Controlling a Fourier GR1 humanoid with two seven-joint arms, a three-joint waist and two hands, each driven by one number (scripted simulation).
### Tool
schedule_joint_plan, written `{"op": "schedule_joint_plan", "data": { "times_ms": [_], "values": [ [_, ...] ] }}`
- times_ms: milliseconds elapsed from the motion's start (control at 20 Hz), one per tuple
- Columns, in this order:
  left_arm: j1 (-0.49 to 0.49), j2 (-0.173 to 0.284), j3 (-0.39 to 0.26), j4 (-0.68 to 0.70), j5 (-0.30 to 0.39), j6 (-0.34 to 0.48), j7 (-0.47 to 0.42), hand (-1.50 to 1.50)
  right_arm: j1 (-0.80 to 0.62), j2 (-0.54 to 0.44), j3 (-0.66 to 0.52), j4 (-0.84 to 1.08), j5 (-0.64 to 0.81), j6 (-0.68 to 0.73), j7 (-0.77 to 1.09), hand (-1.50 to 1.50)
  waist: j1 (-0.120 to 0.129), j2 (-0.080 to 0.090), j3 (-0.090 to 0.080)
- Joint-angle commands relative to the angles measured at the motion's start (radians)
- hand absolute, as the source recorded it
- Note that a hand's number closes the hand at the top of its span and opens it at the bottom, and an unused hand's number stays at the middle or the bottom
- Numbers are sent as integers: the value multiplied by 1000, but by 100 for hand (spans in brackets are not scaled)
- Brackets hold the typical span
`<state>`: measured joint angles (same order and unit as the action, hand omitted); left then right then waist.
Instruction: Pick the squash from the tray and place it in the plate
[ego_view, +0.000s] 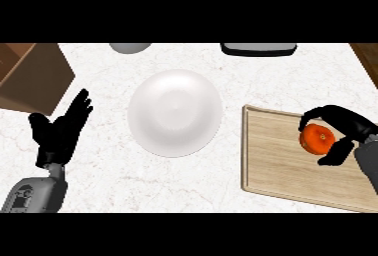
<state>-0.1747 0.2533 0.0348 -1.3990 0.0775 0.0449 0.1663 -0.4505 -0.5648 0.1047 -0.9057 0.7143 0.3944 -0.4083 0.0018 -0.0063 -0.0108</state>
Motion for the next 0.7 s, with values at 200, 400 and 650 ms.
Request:
{"op": "schedule_joint_plan", "data": {
  "times_ms": [200,400,650],
  "values": [
    [40,-15,-4,-38,-32,-8,-12,0,45,40,-49,-94,-17,36,25,150,0,5,11],
    [53,-4,17,-17,-12,-25,-30,0,75,94,19,-235,16,-55,-55,150,-11,1,10],
    [-8,-36,-37,-9,-31,-22,5,0,-15,301,462,-420,144,35,-321,150,85,-4,7]
  ]
}}
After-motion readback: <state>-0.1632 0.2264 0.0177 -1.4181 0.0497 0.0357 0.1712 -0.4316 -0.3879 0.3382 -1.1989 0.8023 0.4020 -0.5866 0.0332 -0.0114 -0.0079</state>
